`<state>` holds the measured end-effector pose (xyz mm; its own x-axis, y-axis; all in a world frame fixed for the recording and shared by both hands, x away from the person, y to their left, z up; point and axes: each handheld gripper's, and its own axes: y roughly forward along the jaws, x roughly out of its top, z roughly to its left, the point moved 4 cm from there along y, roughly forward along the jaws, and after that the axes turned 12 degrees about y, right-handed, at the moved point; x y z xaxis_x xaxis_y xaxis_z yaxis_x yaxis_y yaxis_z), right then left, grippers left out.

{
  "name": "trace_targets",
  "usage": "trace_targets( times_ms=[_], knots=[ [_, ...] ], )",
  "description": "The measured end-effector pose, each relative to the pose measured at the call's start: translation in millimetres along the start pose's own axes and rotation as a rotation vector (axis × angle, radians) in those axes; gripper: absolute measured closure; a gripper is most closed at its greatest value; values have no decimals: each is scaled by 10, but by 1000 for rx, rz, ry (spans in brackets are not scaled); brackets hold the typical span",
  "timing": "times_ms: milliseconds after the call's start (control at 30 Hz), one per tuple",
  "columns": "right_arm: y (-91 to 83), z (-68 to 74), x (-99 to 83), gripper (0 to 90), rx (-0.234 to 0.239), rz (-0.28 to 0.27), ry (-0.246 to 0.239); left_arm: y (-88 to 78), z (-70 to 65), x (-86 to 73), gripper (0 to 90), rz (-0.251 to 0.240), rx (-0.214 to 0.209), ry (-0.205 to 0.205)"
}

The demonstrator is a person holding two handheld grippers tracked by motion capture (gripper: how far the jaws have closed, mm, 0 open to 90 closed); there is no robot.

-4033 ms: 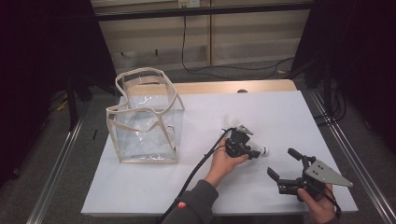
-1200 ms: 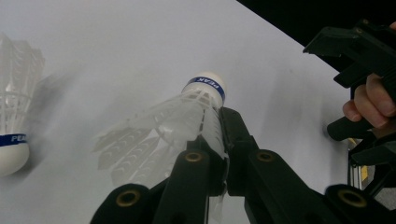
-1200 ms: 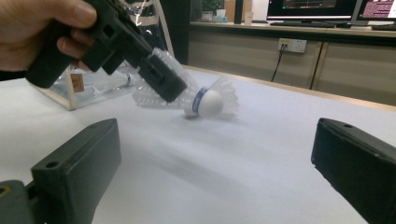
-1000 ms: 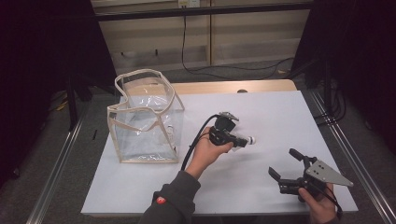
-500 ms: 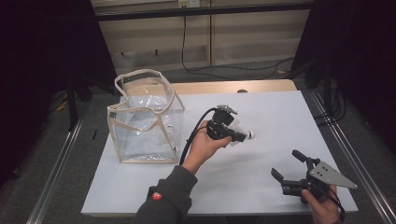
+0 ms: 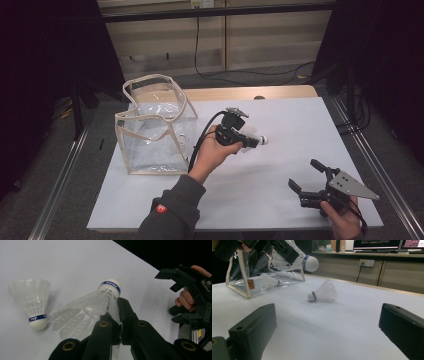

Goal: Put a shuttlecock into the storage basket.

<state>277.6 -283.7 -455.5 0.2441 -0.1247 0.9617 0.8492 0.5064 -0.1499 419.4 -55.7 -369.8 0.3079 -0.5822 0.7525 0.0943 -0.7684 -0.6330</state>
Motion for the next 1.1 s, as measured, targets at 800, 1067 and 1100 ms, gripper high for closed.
trace_targets(
  times_ms=[800, 1067, 1100],
  knots=[
    [33, 0, 1, 11, 5, -4, 2, -277, 63, 21, 894, -1, 36, -8],
    [30, 4, 2, 11, 6, -4, 4, -367, 98, 37, 894, 9, 44, -11],
    [31, 3, 1, 11, 6, -4, 3, -370, 97, 44, 894, 2, 45, -15]
  ],
)
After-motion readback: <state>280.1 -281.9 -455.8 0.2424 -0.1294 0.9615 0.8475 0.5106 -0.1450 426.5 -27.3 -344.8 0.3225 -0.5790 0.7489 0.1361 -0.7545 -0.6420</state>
